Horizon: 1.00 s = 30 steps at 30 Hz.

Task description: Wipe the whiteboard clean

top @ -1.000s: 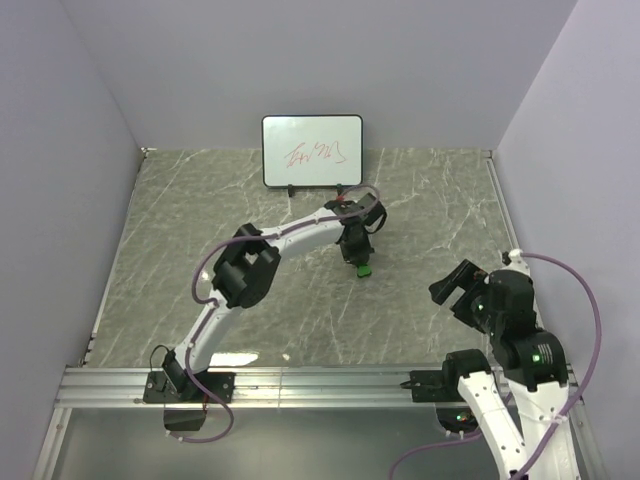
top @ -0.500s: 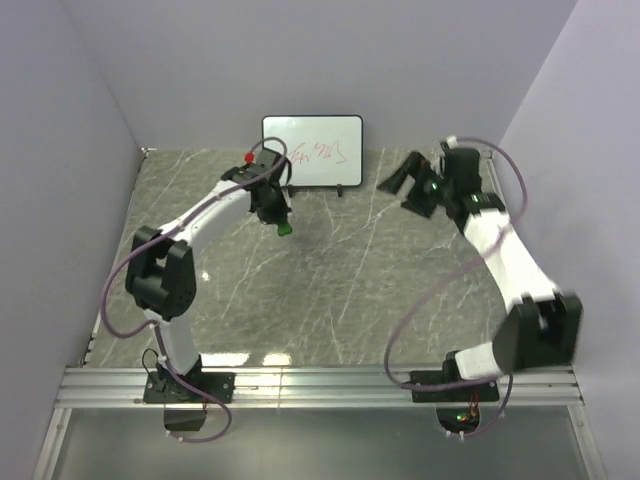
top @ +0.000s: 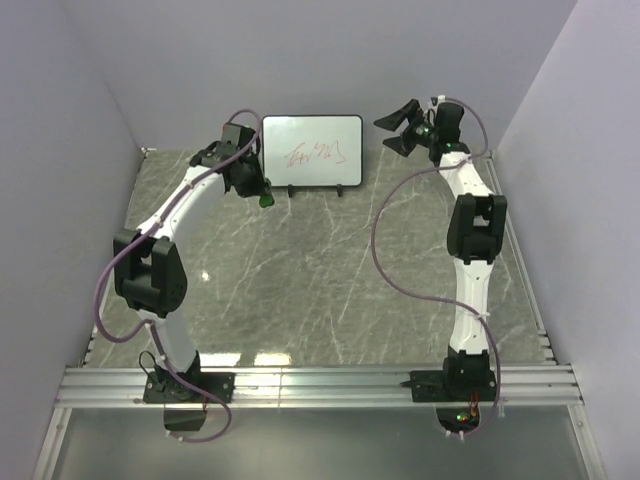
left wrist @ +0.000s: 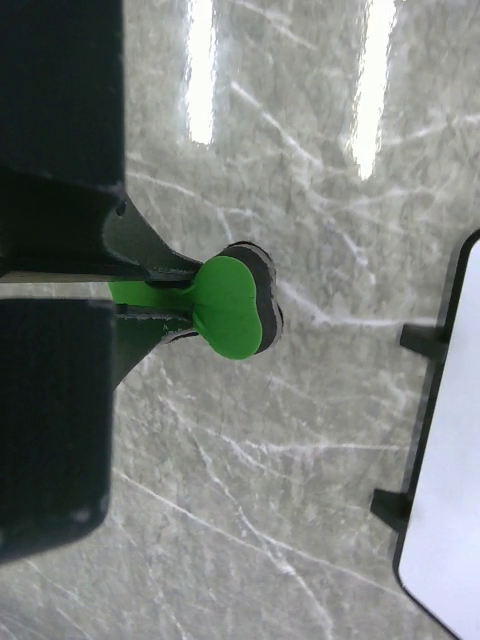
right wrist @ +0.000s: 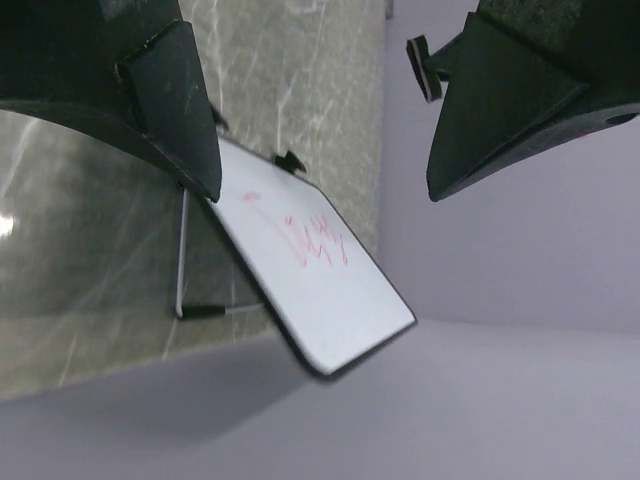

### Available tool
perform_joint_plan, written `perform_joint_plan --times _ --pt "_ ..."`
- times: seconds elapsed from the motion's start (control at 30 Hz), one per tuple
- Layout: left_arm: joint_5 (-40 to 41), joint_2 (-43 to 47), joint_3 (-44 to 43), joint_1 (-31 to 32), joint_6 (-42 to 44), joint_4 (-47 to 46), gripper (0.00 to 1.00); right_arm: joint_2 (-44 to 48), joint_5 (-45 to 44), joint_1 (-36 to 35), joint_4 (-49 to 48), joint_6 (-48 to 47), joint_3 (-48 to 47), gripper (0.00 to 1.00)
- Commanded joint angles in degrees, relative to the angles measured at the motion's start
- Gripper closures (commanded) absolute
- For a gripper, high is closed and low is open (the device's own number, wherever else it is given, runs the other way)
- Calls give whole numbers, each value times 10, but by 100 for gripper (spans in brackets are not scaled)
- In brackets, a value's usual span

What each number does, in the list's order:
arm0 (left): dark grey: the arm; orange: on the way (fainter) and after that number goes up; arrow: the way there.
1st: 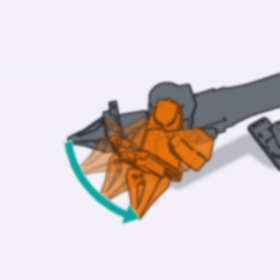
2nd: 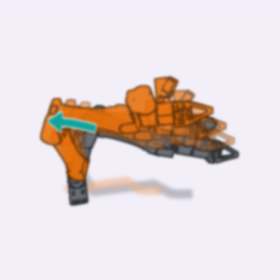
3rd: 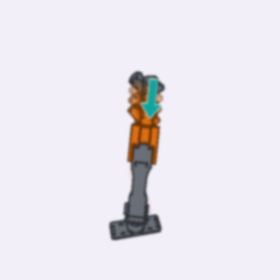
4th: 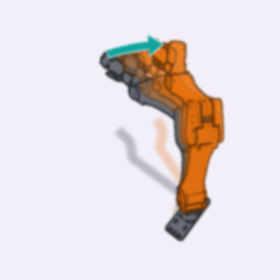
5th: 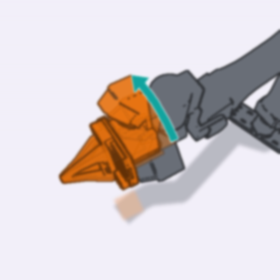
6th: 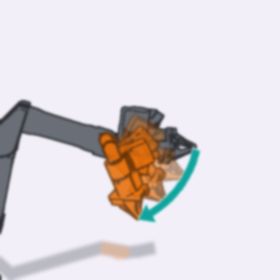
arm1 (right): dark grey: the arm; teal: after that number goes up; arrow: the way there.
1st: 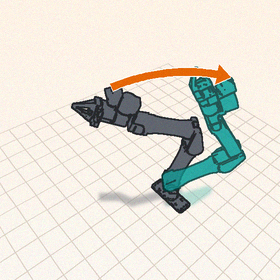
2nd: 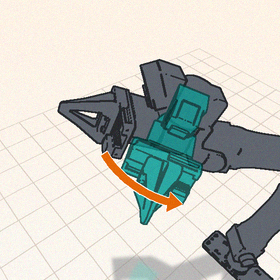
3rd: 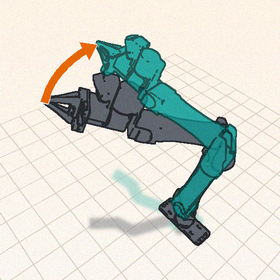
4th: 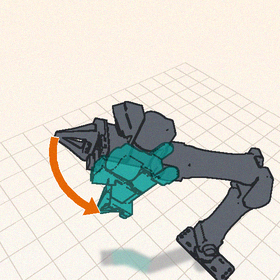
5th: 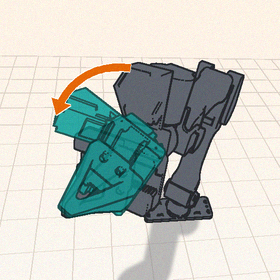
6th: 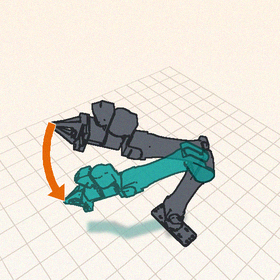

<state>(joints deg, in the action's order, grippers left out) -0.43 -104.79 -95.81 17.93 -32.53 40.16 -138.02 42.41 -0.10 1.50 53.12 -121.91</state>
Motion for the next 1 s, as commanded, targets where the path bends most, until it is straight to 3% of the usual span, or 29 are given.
perform_joint_plan --times 0.0,0.13,0.23,0.53,0.97 --pt "-9 13 -10 -2 27 9 100 -85 73 -2 -109 89 -128 11" --pt "3 27 33 -7 15 -8 100 -159 64 -2 -236 187 -164 12" --pt "3 -1 5 -18 12 24 100 -187 64 -2 -269 207 -168 12" --pt "-36 -56 -23 -49 -16 14 100 -210 75 -46 -244 167 -156 14" --pt "-27 -34 10 -56 8 -1 100 -147 94 -54 -223 104 -15 24"
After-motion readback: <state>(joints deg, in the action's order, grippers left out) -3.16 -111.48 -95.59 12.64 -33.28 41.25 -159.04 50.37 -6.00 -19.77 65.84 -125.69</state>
